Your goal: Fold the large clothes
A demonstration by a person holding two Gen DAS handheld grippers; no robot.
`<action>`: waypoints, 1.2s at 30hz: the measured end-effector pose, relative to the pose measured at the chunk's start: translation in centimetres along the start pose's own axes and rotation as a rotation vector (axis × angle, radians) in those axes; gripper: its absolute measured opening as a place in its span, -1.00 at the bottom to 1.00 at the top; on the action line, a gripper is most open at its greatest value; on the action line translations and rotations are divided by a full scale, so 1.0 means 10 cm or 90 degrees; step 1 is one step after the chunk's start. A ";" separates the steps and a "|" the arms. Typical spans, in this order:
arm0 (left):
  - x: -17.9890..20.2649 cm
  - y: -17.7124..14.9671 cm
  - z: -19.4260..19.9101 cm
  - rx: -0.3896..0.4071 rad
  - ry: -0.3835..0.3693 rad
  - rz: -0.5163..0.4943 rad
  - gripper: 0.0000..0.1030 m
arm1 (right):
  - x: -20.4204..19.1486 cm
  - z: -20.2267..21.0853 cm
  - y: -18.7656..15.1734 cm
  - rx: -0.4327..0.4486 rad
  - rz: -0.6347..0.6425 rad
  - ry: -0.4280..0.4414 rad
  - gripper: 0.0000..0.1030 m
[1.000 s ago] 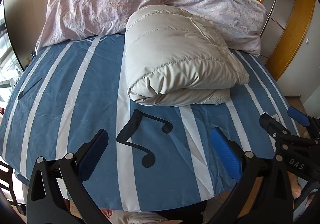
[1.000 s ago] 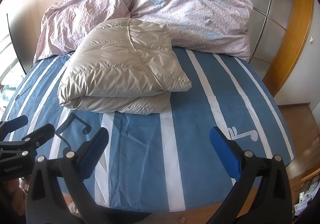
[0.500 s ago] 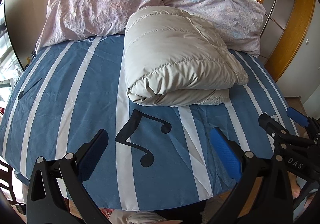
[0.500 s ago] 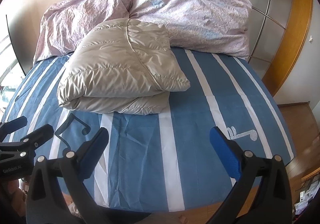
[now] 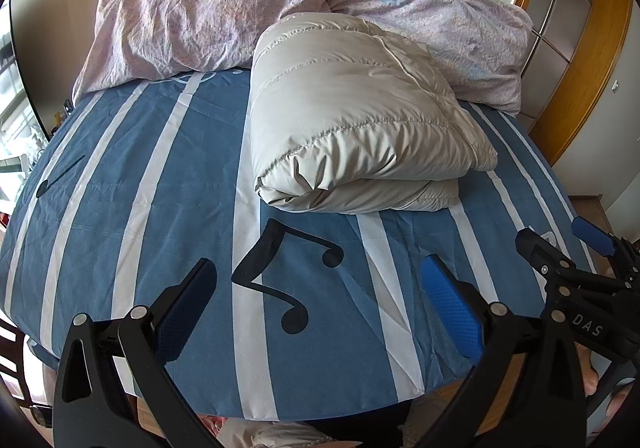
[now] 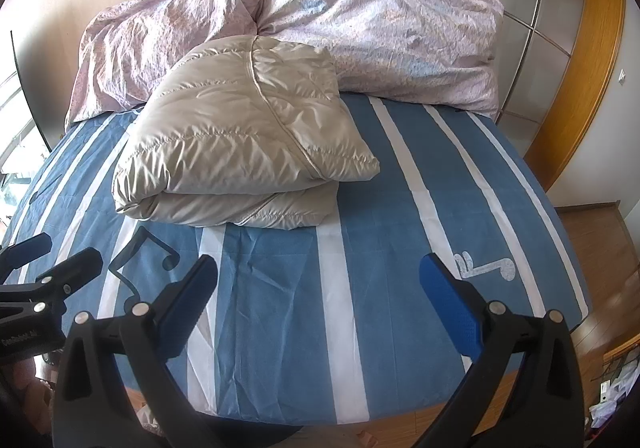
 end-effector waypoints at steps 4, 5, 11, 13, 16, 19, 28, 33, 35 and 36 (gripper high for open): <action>0.00 0.00 0.00 0.000 0.001 -0.001 0.97 | 0.00 0.00 0.00 0.000 -0.001 0.000 0.96; 0.01 0.00 0.00 0.000 0.001 -0.001 0.97 | 0.00 0.00 0.01 0.000 -0.001 0.001 0.96; 0.01 0.00 0.00 0.000 0.000 0.000 0.97 | 0.01 -0.02 -0.01 -0.001 0.000 0.004 0.96; 0.01 0.00 0.00 0.001 0.001 0.000 0.97 | 0.00 -0.03 -0.01 -0.001 0.001 0.005 0.96; 0.01 0.00 0.00 0.000 0.000 0.000 0.97 | -0.01 -0.04 -0.02 -0.003 0.002 0.008 0.96; 0.01 0.00 0.00 0.000 0.000 0.000 0.97 | -0.02 -0.04 -0.02 -0.003 0.002 0.010 0.96; 0.02 0.00 -0.01 0.000 0.002 0.000 0.97 | -0.04 -0.07 -0.03 -0.008 0.004 0.013 0.96; 0.02 0.00 -0.02 0.003 0.009 0.000 0.97 | -0.04 -0.08 -0.03 -0.008 0.005 0.014 0.96; 0.02 0.00 -0.02 0.002 0.006 0.001 0.97 | -0.04 -0.08 -0.03 -0.008 0.005 0.014 0.96; 0.03 0.00 -0.02 0.002 0.006 0.000 0.97 | -0.04 -0.08 -0.03 -0.009 0.005 0.014 0.96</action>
Point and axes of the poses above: each gripper's, at about its wrist camera, not at the fingertips, and z roughly against the way its jaws point, x to its right, y to its top, the point moved 3 cm from there along -z, roughly the way its jaws point, and after that the axes turned 6 degrees about y, right-handed, at the moved point
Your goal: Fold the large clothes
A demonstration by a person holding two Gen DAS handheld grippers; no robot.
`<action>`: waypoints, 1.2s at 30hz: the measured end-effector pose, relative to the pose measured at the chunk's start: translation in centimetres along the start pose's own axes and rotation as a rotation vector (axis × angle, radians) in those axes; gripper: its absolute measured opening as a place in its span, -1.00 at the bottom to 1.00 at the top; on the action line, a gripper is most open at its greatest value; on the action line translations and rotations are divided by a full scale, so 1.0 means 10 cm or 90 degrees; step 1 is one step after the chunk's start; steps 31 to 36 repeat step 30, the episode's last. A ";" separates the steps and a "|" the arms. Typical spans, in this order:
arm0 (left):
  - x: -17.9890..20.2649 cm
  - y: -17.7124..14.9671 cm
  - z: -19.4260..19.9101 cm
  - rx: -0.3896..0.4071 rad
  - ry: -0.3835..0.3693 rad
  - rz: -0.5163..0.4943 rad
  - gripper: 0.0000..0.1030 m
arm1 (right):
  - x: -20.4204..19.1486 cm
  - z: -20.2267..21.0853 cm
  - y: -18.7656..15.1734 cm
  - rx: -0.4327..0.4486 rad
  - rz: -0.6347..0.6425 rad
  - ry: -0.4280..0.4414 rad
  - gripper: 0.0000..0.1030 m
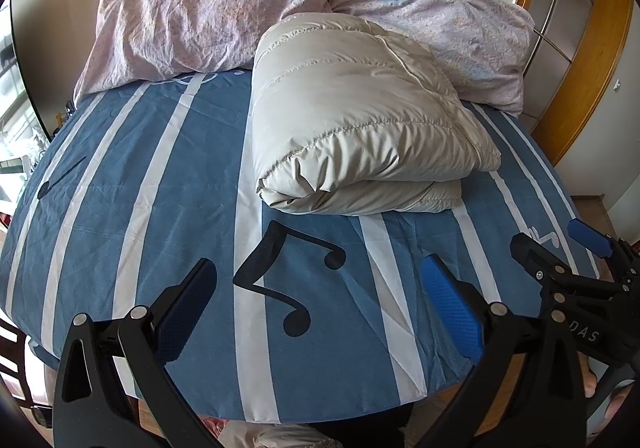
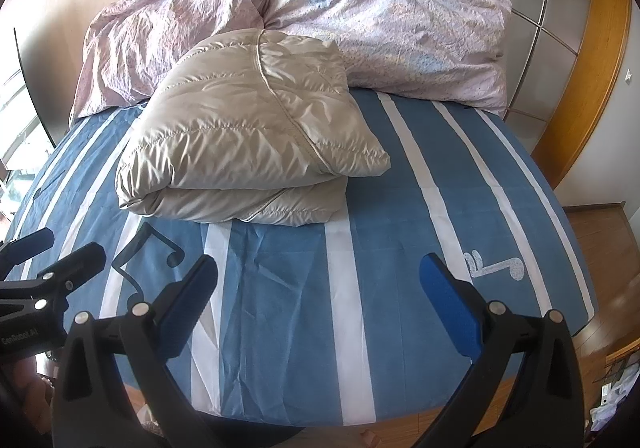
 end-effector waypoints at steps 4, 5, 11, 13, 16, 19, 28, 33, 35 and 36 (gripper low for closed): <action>-0.01 0.00 0.01 0.002 -0.003 -0.002 0.97 | 0.01 0.01 0.01 0.001 0.001 -0.001 0.96; -0.01 0.00 0.01 0.003 -0.004 -0.003 0.97 | 0.01 0.00 0.00 0.001 0.001 -0.001 0.96; -0.01 0.00 0.02 0.003 -0.006 -0.003 0.97 | 0.02 0.00 0.01 0.000 0.000 -0.001 0.96; -0.01 0.00 0.02 0.003 -0.006 -0.003 0.97 | 0.02 0.01 0.01 0.001 0.001 0.000 0.96; -0.01 0.00 0.01 0.003 -0.006 -0.002 0.97 | 0.02 0.01 0.02 0.002 0.001 0.001 0.96; -0.02 0.00 0.01 0.003 -0.005 -0.001 0.97 | 0.02 0.02 0.02 0.002 0.001 0.002 0.96; -0.04 0.01 0.01 -0.001 -0.005 0.002 0.97 | 0.02 0.01 0.02 0.002 0.001 0.002 0.96; -0.05 0.01 0.01 -0.002 -0.006 0.004 0.97 | 0.02 0.01 0.02 0.002 0.001 0.003 0.96; -0.05 0.01 0.01 -0.002 -0.006 0.004 0.97 | 0.02 0.01 0.02 0.002 0.001 0.003 0.96; -0.05 0.01 0.01 -0.002 -0.006 0.004 0.97 | 0.02 0.01 0.02 0.002 0.001 0.003 0.96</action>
Point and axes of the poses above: each gripper's, at about its wrist camera, not at the fingertips, and z roughly against the way its jaws point, x to its right, y to its top, the point moved 3 cm from there along -z, roughly the way its jaws point, and after that the axes turned 6 degrees about y, right-handed, at the moved point
